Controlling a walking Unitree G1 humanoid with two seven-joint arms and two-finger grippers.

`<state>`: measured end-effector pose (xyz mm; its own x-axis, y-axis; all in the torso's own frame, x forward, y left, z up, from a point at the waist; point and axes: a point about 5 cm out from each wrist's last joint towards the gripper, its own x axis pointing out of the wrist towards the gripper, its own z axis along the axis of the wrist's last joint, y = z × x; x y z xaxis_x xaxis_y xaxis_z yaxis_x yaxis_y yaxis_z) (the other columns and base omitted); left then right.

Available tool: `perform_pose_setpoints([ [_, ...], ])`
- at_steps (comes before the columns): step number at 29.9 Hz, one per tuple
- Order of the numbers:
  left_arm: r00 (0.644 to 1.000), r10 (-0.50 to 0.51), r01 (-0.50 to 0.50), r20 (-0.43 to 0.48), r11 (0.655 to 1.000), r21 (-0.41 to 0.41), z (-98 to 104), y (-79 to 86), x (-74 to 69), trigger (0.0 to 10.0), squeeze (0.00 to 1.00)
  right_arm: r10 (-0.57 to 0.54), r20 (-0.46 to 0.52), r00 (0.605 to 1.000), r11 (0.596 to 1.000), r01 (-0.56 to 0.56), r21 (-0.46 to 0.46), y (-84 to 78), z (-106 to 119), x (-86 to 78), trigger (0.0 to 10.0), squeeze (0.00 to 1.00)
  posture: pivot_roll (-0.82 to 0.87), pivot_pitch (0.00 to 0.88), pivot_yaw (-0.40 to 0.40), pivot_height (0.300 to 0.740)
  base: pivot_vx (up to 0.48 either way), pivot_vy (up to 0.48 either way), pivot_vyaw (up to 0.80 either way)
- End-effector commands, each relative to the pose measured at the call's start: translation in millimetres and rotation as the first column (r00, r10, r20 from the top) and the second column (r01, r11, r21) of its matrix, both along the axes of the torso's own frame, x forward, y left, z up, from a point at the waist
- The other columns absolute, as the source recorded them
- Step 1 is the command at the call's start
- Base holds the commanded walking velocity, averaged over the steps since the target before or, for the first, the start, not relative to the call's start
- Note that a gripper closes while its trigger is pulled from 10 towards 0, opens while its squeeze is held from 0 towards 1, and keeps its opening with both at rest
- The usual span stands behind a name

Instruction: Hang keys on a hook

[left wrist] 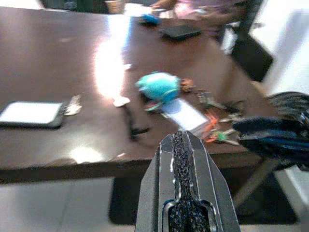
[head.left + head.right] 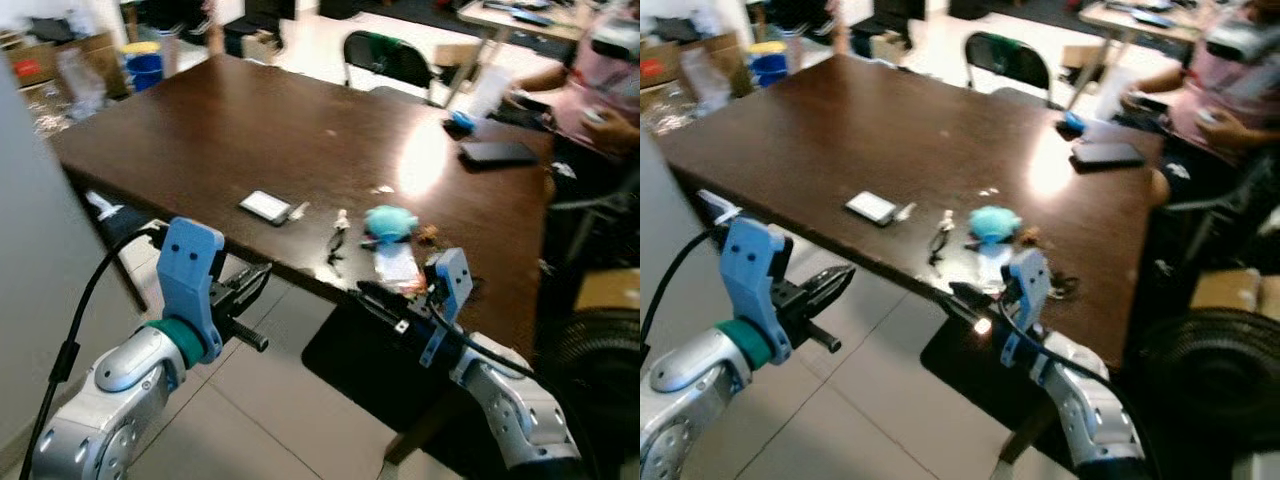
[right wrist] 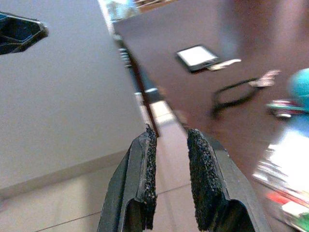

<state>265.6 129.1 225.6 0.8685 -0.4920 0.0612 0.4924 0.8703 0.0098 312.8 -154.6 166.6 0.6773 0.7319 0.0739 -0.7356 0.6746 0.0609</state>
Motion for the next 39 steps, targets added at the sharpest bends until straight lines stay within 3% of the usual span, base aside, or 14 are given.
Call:
perform_pose_setpoints([
  [1,0.999,0.01,-0.01,-0.034,1.0,0.002,-6,3.0,-0.4,10.0,0.0,0.003,-0.021,1.0,1.0,-0.003,0.001,2.1,-6,-1.8,10.0,0.0,0.12,0.109,0.068,0.74,0.0,0.0,-0.8],
  [9,0.999,0.039,-0.039,-0.031,0.999,0.022,-8,5.4,1.9,10.0,0.0,-0.003,-0.022,1.0,1.0,0.003,0.009,4.7,-7,-0.7,10.0,0.0,0.12,0.115,0.068,0.74,0.0,0.0,-0.8],
  [10,0.999,0.045,-0.044,-0.022,0.996,0.073,-10,6.7,2.0,10.0,0.0,-0.003,-0.022,1.0,1.0,0.004,0.01,5.3,-7,-0.6,10.0,0.0,0.12,0.116,0.068,0.74,0.0,0.0,-0.8],
  [11,0.999,0.045,-0.044,-0.022,0.996,0.073,-10,6.7,2.0,10.0,0.0,-0.003,-0.022,1.0,1.0,0.004,0.01,5.3,-7,-0.6,10.0,0.0,0.12,0.116,0.068,0.74,0.0,0.0,-0.8],
  [12,0.999,0.043,-0.044,0.007,0.977,0.206,-16,8.4,2.0,10.0,0.0,-0.003,-0.024,1.0,1.0,0.004,0.012,6.4,-7,-0.5,10.0,0.0,0.13,0.116,0.067,0.74,0.0,0.0,-0.8],
  [14,0.999,0.04,-0.042,0.014,0.971,0.236,-17,8.6,1.9,10.0,0.0,-0.003,-0.024,1.0,1.0,0.004,0.012,6.6,-7,-0.4,10.0,0.0,0.13,0.116,0.067,0.74,0.0,0.0,-0.8],
  [15,0.984,0.176,-0.174,0.019,0.945,0.278,-29,21.2,16.8,10.0,0.0,-0.001,-0.024,1.0,1.0,0.001,0.016,9.1,-7,0.6,10.0,0.0,0.14,0.116,0.068,0.74,0.0,0.0,-0.8],
  [17,0.96,0.277,-0.272,0.029,0.909,0.317,-36,30.1,28.2,10.0,0.0,0.002,-0.021,1.0,1.0,-0.001,0.017,11.9,-7,1.6,10.0,0.0,0.13,0.114,0.071,0.74,0.0,0.0,-0.8],
  [20,0.95,0.311,-0.3,0.02,0.894,0.332,-42,31.8,34.1,10.0,0.0,0.002,-0.015,1.0,1.0,-0.002,0.02,13.9,-6,2.8,10.0,0.0,0.13,0.113,0.074,0.74,0.0,0.0,-0.8],
  [25,0.949,0.313,-0.284,-0.044,0.905,0.318,-58,27.1,39.5,10.0,0.0,0.004,-0.005,1.0,1.0,-0.004,0.025,16.7,-2,5.1,10.0,0.0,0.12,0.116,0.072,0.74,0.0,0.0,-0.8],
  [36,0.944,0.326,-0.3,-0.044,0.91,0.285,-59,27.5,43.1,10.0,0.0,0.004,-0.004,1.0,1.0,-0.004,0.023,18.8,-3,7.4,10.0,0.0,0.13,0.119,0.063,0.74,0.0,0.0,-0.8],
  [39,0.93,0.367,-0.353,0.0,0.896,0.269,-50,30.7,49.7,10.0,0.0,-0.081,0.035,0.996,0.997,0.08,0.017,19.8,1,15.5,10.0,0.0,0.13,0.119,0.062,0.74,0.0,0.0,0.0],
])
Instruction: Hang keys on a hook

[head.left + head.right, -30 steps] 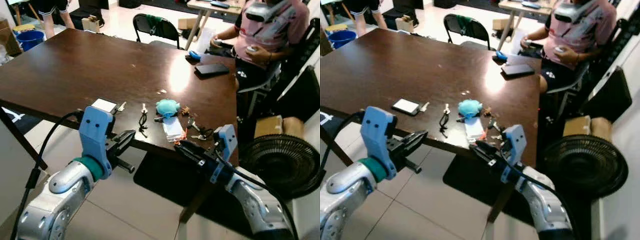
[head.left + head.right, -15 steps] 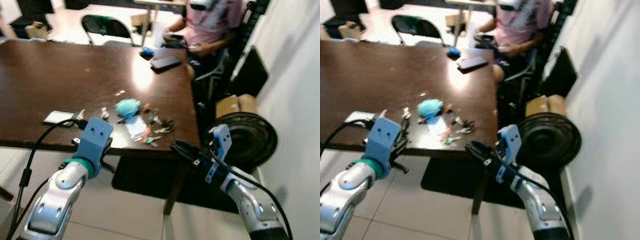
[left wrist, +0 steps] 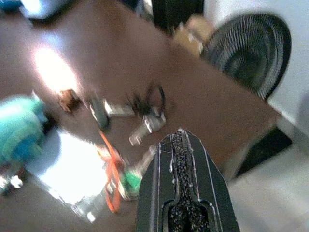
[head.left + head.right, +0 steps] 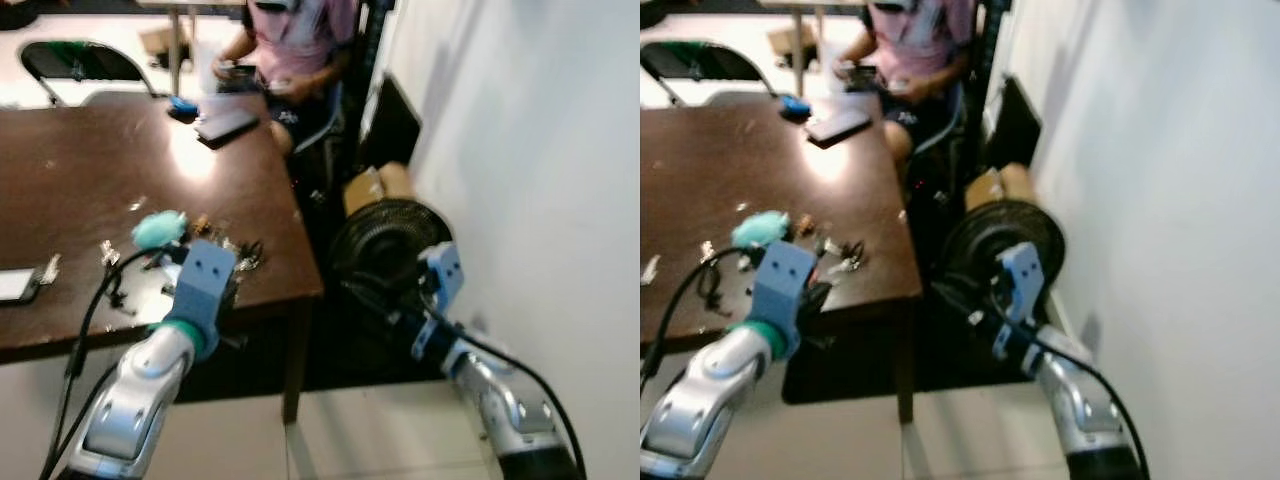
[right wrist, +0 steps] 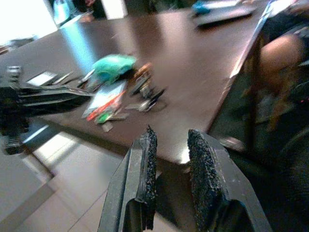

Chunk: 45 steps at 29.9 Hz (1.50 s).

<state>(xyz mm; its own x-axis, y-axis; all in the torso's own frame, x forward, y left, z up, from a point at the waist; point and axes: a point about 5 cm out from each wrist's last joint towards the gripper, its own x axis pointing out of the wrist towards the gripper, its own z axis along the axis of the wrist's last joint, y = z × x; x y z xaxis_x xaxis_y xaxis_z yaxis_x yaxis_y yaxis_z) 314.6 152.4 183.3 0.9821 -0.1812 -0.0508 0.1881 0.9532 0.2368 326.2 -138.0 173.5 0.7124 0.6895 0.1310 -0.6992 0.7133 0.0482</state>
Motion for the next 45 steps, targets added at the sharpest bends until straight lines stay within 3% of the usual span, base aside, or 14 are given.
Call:
perform_pose_setpoints([
  [1,0.999,0.043,-0.043,-0.021,0.999,0.011,-7,7.3,0.8,10.0,0.0,-0.024,-0.014,1.0,1.0,0.024,-0.016,3.2,-6,2.1,10.0,0.0,0.13,0.119,0.062,0.74,0.0,0.0,0.0],
  [7,0.997,0.081,-0.082,0.003,0.997,0.017,-4,11.6,3.0,10.0,0.0,-0.064,0.0,0.998,0.998,0.064,0.02,6.0,-4,4.8,10.0,0.0,0.13,0.121,0.061,0.74,0.338,0.0,0.0],
  [18,0.995,0.095,-0.095,0.004,0.995,0.012,-5,12.7,3.8,10.0,0.0,-0.064,0.005,0.998,0.998,0.064,0.018,8.2,-5,4.6,10.0,0.0,0.13,0.122,0.06,0.74,0.361,0.0,0.0],
  [24,0.995,0.1,-0.1,0.003,0.995,0.007,-5,12.6,3.9,10.0,0.0,-0.125,0.02,0.992,0.992,0.125,-0.011,6.8,-7,9.2,10.0,0.0,0.13,0.121,0.061,0.74,0.327,0.0,0.22],
  [36,1.0,0.028,-0.028,0.003,1.0,0.005,-4,4.2,-1.4,10.0,0.0,-0.137,0.008,0.991,0.99,0.137,0.027,4.1,-5,10.6,10.0,0.0,0.13,0.116,0.06,0.74,0.0,0.0,0.0],
  [38,1.0,-0.001,0.001,-0.012,1.0,0.013,-5,1.1,-2.1,10.0,0.0,-0.137,0.009,0.991,0.99,0.137,0.026,4.2,-5,10.6,10.0,0.0,0.13,0.114,0.061,0.74,0.0,0.0,0.0],
  [45,0.971,-0.123,0.152,-0.204,0.979,0.134,-25,-1.9,-6.7,10.0,0.0,-0.14,0.015,0.99,0.99,0.139,0.02,4.6,-6,11.7,10.0,0.0,0.13,0.11,0.062,0.74,0.0,0.0,0.0],
])
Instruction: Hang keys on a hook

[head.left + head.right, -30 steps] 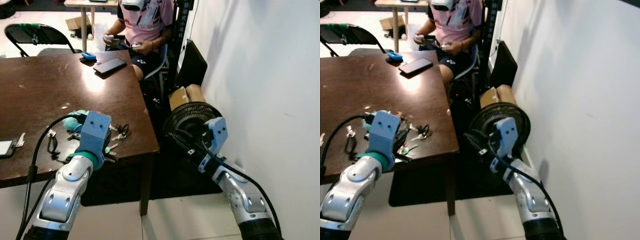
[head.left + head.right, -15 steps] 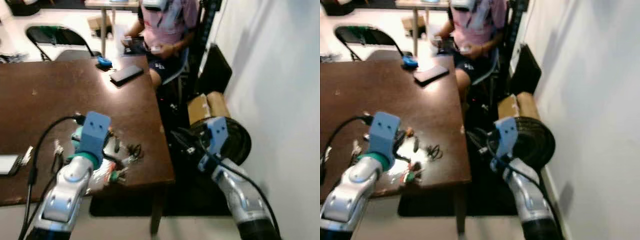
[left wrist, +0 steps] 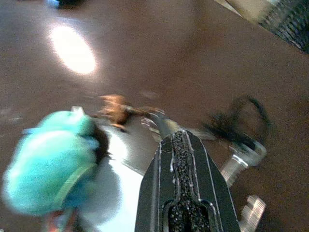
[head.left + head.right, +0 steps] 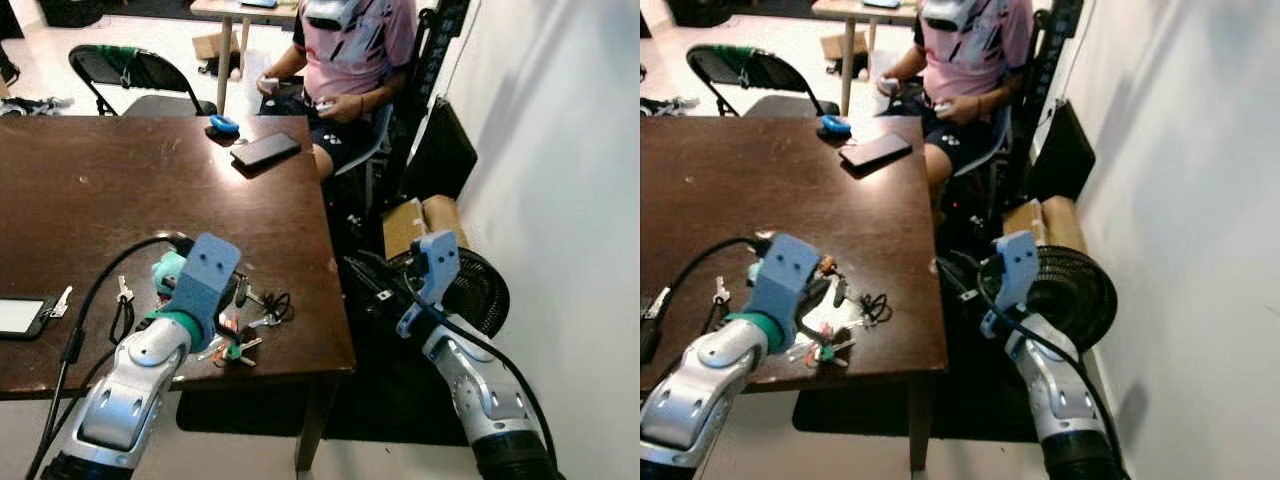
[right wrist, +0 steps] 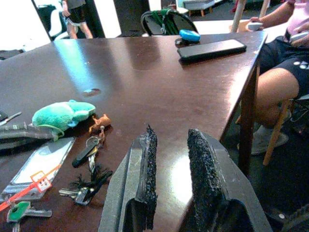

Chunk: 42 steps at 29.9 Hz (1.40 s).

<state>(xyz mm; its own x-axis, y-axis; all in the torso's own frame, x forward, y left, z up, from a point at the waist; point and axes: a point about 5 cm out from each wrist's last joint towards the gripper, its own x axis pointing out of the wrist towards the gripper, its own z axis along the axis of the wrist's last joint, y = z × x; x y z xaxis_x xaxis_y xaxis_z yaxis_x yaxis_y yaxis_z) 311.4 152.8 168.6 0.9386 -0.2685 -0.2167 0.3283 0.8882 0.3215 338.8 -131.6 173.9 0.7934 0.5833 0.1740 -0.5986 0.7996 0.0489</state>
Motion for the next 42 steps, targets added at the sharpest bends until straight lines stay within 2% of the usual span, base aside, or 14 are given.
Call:
perform_pose_setpoints([
  [1,0.998,-0.028,0.029,-0.056,0.999,0.019,-10,-2.3,-3.6,10.0,0.0,-0.005,-0.017,1.0,1.0,0.005,-0.009,-1.8,-6,-0.9,10.0,0.0,0.13,0.11,0.062,0.74,0.0,0.0,0.0],
  [5,0.99,-0.095,0.099,-0.104,0.994,0.036,-18,-10.7,-11.5,10.0,0.0,-0.012,-0.018,1.0,1.0,0.012,-0.014,-3.7,-7,-0.5,10.0,0.0,0.13,0.113,0.067,0.74,0.0,0.0,0.0],
  [10,0.992,-0.068,0.075,-0.106,0.995,0.063,-21,-10.2,-8.1,10.0,0.0,-0.014,-0.02,1.0,1.0,0.014,-0.015,-3.9,-7,-0.6,10.0,0.0,0.13,0.114,0.066,0.74,0.0,0.0,0.0],
  [11,0.994,-0.063,0.07,-0.094,0.995,0.071,-18,-9.5,-6.2,10.0,0.36,-0.014,-0.02,1.0,1.0,0.014,-0.015,-3.9,-7,-0.6,10.0,0.0,0.13,0.115,0.066,0.74,0.0,0.0,0.0],
  [12,0.994,-0.063,0.07,-0.094,0.995,0.071,-18,-9.5,-6.2,10.0,0.36,-0.014,-0.02,1.0,1.0,0.014,-0.015,-3.9,-7,-0.6,10.0,0.0,0.13,0.115,0.066,0.74,0.0,0.0,0.0],
  [13,0.994,-0.058,0.064,-0.091,0.995,0.07,-14,-7.3,-5.3,10.0,1.0,-0.015,-0.019,1.0,1.0,0.014,-0.015,-4.1,-7,-0.6,10.0,0.0,0.13,0.116,0.069,0.74,0.0,0.0,0.0],
  [18,0.994,-0.053,0.059,-0.091,0.996,0.07,-6,0.5,-9.0,10.0,1.0,-0.02,-0.018,1.0,1.0,0.02,-0.014,-5.6,-8,-0.8,10.0,0.0,0.13,0.118,0.071,0.74,0.0,0.0,0.0],
  [22,0.992,-0.067,0.075,-0.108,0.994,0.075,-5,6.6,-21.5,10.0,1.0,-0.02,-0.02,1.0,1.0,0.02,-0.013,-5.6,-9,-1.7,10.0,0.0,0.14,0.125,0.072,0.74,0.0,0.0,0.0],
  [24,0.992,-0.067,0.075,-0.108,0.994,0.075,-5,6.6,-21.5,10.0,1.0,-0.02,-0.02,1.0,1.0,0.02,-0.013,-5.6,-9,-1.7,10.0,0.0,0.14,0.125,0.072,0.74,0.0,0.0,0.0],
  [25,0.989,-0.074,0.085,-0.128,0.993,0.08,-7,10.7,-28.3,10.0,0.82,-0.019,-0.02,1.0,1.0,0.019,-0.013,-5.1,-9,-1.9,10.0,0.0,0.14,0.125,0.073,0.74,0.0,0.0,0.0],
  [26,0.987,-0.073,0.086,-0.146,0.993,0.084,-7,16.1,-34.9,10.0,0.0,-0.018,-0.019,1.0,1.0,0.018,-0.012,-5.2,-8,-1.8,10.0,0.0,0.14,0.128,0.072,0.74,0.0,0.0,0.0],
  [32,0.98,-0.062,0.079,-0.192,0.993,0.084,-10,27.4,-45.6,10.0,0.0,-0.015,-0.019,1.0,1.0,0.015,-0.012,-5.7,-7,-1.2,10.0,0.0,0.15,0.131,0.068,0.74,0.0,0.0,0.0],
  [42,0.971,-0.025,0.047,-0.239,0.995,0.087,-19,33.5,-48.2,10.0,0.0,-0.009,-0.016,1.0,1.0,0.009,-0.008,-4.2,-6,-1.1,10.0,0.0,0.14,0.132,0.066,0.74,0.0,0.0,0.0],
])
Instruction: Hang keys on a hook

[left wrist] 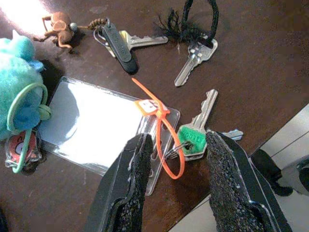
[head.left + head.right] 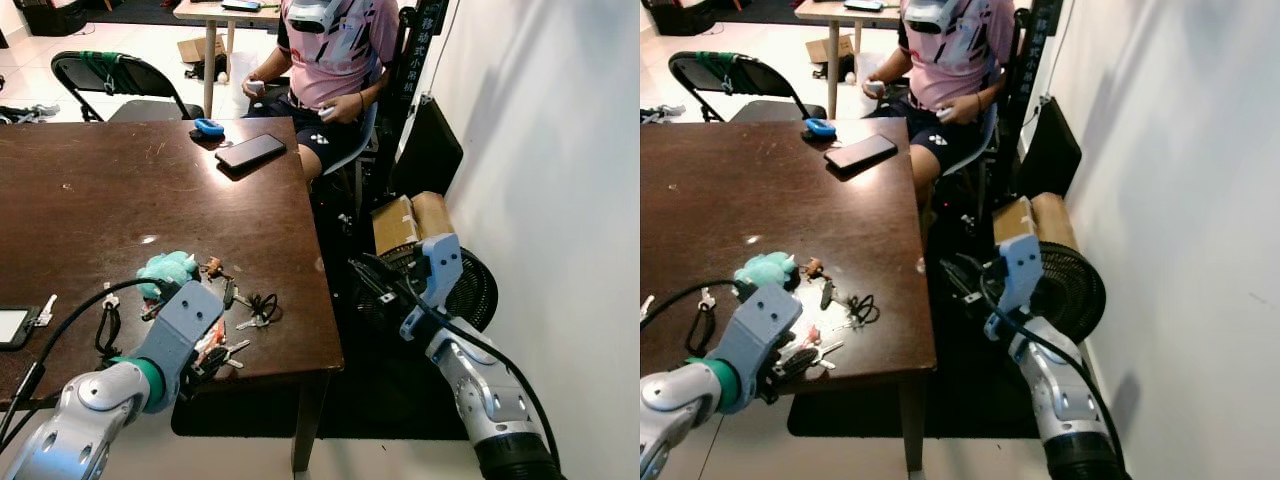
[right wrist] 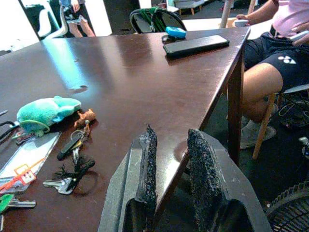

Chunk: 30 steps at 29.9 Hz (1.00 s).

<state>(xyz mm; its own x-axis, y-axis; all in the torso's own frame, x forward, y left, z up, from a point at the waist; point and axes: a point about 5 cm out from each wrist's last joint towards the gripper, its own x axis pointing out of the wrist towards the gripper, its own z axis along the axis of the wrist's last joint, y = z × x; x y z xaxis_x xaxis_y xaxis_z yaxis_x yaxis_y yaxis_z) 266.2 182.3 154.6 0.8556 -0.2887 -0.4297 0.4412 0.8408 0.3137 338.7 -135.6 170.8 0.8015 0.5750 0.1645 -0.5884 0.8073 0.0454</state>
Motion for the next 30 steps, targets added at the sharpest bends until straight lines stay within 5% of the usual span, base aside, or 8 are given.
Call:
perform_pose_setpoints([
  [1,0.999,0.016,-0.016,-0.031,1.0,0.01,-5,4.0,-3.7,10.0,0.0,0.003,-0.01,1.0,1.0,-0.003,0.0,-0.5,-3,-1.1,10.0,0.0,0.14,0.132,0.066,0.74,0.0,0.0,0.0],
  [5,0.999,0.023,-0.022,-0.044,1.0,0.013,-10,4.6,-5.0,10.0,0.0,-0.003,-0.011,1.0,1.0,0.003,-0.002,-2.0,-3,-1.0,10.0,0.0,0.14,0.136,0.064,0.74,0.0,0.0,0.0],
  [8,0.998,0.031,-0.031,-0.051,0.999,0.014,-14,4.3,-3.9,7.6,0.0,-0.004,-0.011,1.0,1.0,0.004,-0.001,-2.3,-3,-0.8,10.0,0.0,0.14,0.137,0.063,0.74,0.0,0.0,0.0],
  [11,0.998,0.031,-0.031,-0.051,0.999,0.014,-14,4.3,-3.9,7.6,0.0,-0.004,-0.011,1.0,1.0,0.004,-0.001,-2.3,-3,-0.8,10.0,0.0,0.14,0.137,0.063,0.74,0.0,0.0,0.0],
  [13,0.998,0.038,-0.037,-0.052,0.999,0.018,-15,4.5,-2.6,1.9,0.0,-0.004,-0.011,1.0,1.0,0.004,0.0,-2.5,-2,-0.8,10.0,0.0,0.13,0.137,0.063,0.74,0.0,0.0,0.0],
  [15,0.998,0.04,-0.039,-0.051,0.999,0.02,-15,4.7,-2.4,1.9,0.0,-0.005,-0.011,1.0,1.0,0.005,0.0,-2.7,-2,-0.8,10.0,0.0,0.13,0.137,0.063,0.74,0.0,0.0,0.0],
  [16,0.998,0.043,-0.042,-0.049,0.999,0.021,-15,5.2,-2.3,0.0,0.0,-0.006,-0.012,1.0,1.0,0.006,0.0,-2.8,-2,-0.9,10.0,0.0,0.13,0.137,0.063,0.74,0.0,0.0,0.0],
  [30,0.998,0.069,-0.069,0.007,0.998,-0.014,-4,5.1,1.8,0.0,0.0,-0.006,-0.011,1.0,1.0,0.006,0.002,-2.5,-2,-0.2,10.0,0.0,0.14,0.135,0.062,0.74,0.0,0.0,0.0],
])
